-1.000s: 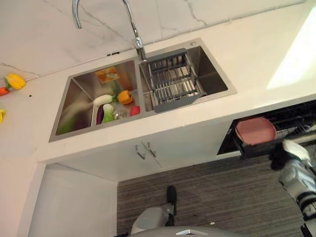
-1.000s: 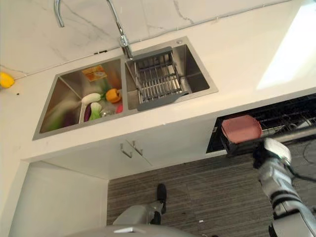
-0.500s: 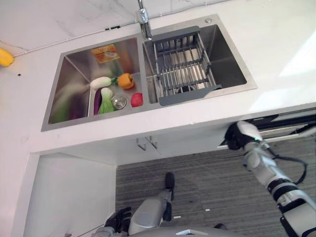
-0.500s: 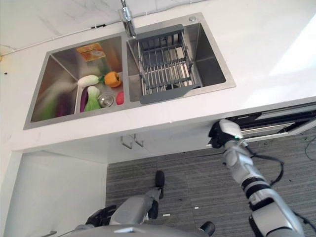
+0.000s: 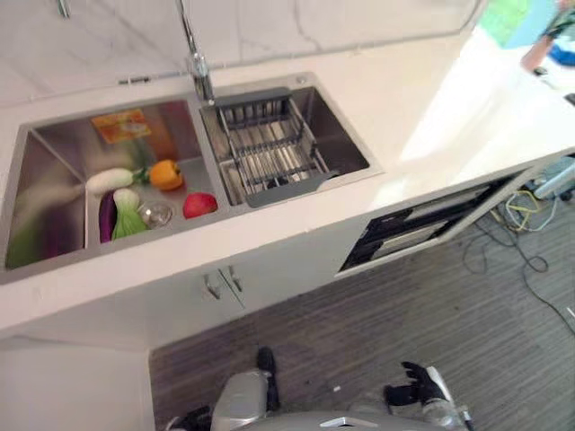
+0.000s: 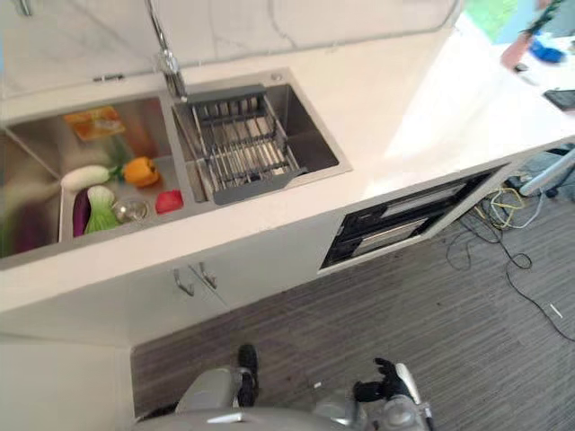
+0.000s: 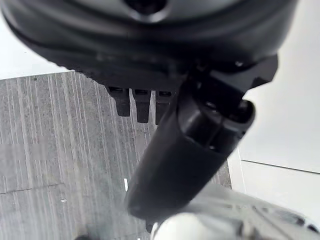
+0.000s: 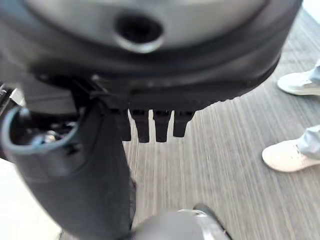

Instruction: Place the dishes in the dishwasher.

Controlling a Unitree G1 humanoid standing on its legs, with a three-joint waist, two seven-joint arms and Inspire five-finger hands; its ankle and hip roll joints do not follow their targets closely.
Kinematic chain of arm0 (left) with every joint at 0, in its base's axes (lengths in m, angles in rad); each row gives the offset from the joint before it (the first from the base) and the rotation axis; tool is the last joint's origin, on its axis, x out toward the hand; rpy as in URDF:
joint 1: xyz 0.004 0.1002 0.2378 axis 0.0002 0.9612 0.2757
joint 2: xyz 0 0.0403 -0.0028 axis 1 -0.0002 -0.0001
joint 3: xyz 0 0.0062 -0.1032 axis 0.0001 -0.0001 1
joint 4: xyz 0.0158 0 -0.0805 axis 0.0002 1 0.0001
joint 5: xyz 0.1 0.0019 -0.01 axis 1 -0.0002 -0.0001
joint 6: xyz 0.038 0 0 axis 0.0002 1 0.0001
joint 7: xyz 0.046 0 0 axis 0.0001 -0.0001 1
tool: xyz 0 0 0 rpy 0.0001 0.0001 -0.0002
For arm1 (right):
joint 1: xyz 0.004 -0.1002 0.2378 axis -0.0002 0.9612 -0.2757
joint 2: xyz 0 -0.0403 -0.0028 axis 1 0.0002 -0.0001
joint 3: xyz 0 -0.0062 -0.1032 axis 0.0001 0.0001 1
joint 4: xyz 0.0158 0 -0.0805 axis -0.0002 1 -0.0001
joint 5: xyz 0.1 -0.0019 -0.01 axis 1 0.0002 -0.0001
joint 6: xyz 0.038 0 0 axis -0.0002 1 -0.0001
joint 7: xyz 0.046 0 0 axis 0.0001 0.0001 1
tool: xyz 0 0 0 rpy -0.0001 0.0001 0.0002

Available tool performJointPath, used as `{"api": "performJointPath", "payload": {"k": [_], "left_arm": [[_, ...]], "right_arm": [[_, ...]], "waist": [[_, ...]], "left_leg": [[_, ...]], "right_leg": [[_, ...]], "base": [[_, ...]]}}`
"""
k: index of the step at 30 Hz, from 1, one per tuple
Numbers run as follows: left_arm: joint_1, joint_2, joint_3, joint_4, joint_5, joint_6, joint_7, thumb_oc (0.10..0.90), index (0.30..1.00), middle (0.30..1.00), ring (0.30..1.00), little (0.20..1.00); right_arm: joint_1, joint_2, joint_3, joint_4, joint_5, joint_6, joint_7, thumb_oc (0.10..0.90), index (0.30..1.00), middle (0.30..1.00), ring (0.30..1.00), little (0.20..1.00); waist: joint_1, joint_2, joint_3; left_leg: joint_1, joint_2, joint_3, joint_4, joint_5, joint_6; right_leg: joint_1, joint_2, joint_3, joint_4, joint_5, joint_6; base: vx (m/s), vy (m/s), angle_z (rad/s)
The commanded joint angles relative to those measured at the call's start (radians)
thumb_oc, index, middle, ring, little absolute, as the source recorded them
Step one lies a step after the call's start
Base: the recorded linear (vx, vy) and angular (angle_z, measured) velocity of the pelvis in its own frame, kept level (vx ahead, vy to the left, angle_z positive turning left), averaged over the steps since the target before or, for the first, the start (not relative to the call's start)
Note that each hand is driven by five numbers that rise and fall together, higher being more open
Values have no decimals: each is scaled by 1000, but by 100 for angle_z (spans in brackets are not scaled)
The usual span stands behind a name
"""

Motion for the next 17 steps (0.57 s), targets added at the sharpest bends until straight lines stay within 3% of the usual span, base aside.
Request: {"api": "performJointPath", "payload": {"k": [1,2,3,4,5,6,11,12,17], "left_arm": [[-19,-25,12,-87,-128,-50,-32,800,900,900,900,900],[-19,-25,12,-87,-128,-50,-32,800,900,900,900,900],[-51,-16,15,-80,-145,-56,-26,800,900,900,900,900],[-61,-18,9,-63,-149,-59,-24,800,900,900,900,900],[-62,-18,9,-62,-149,-59,-24,800,900,900,900,900],[-76,-11,-5,-43,-133,-49,-51,800,900,900,900,900],[-78,-17,-5,-3,-107,-43,-64,800,900,900,900,900],[-71,-30,-21,9,-97,-40,-75,800,900,900,900,900],[-65,-58,-78,-3,-62,-39,-98,800,900,900,900,900]], "right_arm": [[-24,-30,19,18,38,3,6,800,900,900,900,900],[-24,-30,19,18,38,3,6,800,900,900,900,900],[-20,-21,6,18,86,-3,9,800,900,900,900,900],[-28,-18,6,26,98,0,11,800,900,900,900,900],[-29,-18,6,26,99,-1,11,800,900,900,900,900],[-31,-1,24,36,106,-3,31,800,900,900,900,900],[-16,12,28,24,119,-9,55,800,900,900,900,900],[-18,9,30,15,128,-12,59,800,900,900,900,900],[-34,-3,29,44,142,-17,59,800,900,900,900,900]], "waist": [[-23,51,-27],[-23,52,-27],[-40,39,-23],[-47,34,-24],[-49,36,-20],[-49,9,-21],[-37,-4,-63],[-32,-2,-81],[-30,17,-102]], "left_leg": [[186,19,-111,-267,46,-53],[186,19,-111,-267,46,-53],[182,14,-158,-265,43,-70],[183,11,-169,-267,39,-77],[188,13,-171,-267,37,-77],[199,6,-188,-263,33,-90],[186,47,-189,-267,43,-123],[180,66,-192,-267,50,-137],[174,97,-200,-267,64,-160]], "right_leg": [[-112,179,183,-45,-46,-16],[-112,179,183,-45,-46,-16],[-88,201,236,-274,-105,-19],[-112,217,272,-367,-90,-14],[-103,218,269,-373,-89,-14],[-55,221,291,-484,-75,21],[19,219,229,-569,-87,8],[60,227,196,-619,-85,1],[110,257,166,-683,-87,-19]], "base": [[39,-29,75],[59,-166,111],[56,-195,96],[62,-194,76],[53,-177,67],[55,-184,101],[62,-228,87],[40,-229,27],[19,-153,-1]]}}
